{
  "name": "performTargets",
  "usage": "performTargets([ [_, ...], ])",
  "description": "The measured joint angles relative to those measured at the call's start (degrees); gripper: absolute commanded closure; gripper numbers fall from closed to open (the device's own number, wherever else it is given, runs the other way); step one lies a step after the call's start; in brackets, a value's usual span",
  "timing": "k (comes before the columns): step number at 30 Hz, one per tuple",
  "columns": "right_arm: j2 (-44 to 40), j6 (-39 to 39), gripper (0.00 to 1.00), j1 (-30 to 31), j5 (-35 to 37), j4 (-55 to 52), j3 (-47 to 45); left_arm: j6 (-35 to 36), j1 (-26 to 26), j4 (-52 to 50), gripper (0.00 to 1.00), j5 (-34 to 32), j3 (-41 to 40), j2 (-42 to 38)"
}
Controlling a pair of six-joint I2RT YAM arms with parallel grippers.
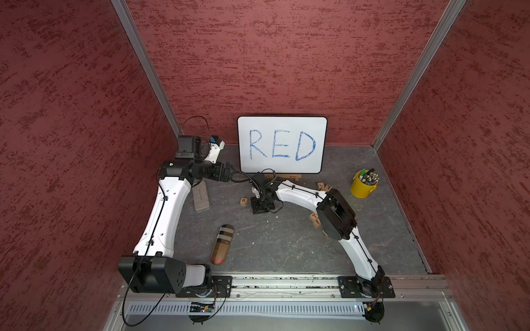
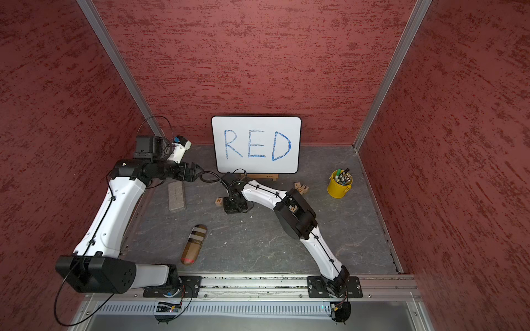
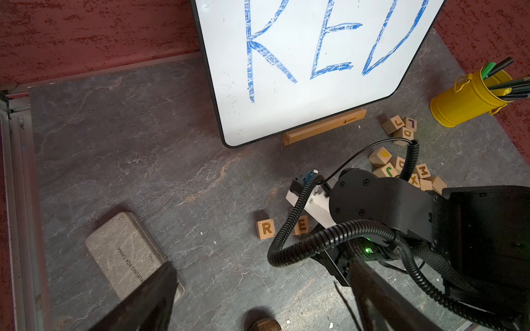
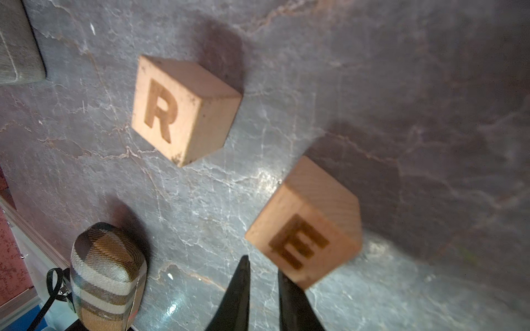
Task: Assemble the uppercase word "red" with letter blocks
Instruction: Move the letter block to the center of the board.
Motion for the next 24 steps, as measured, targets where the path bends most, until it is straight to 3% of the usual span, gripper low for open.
performTargets([
  [24, 1.9, -1.05, 0.78, -0.74, -0.07, -0.28, 2.86, 0.0, 0.0, -0.22, 0.05, 0.02, 0.52, 0.0],
])
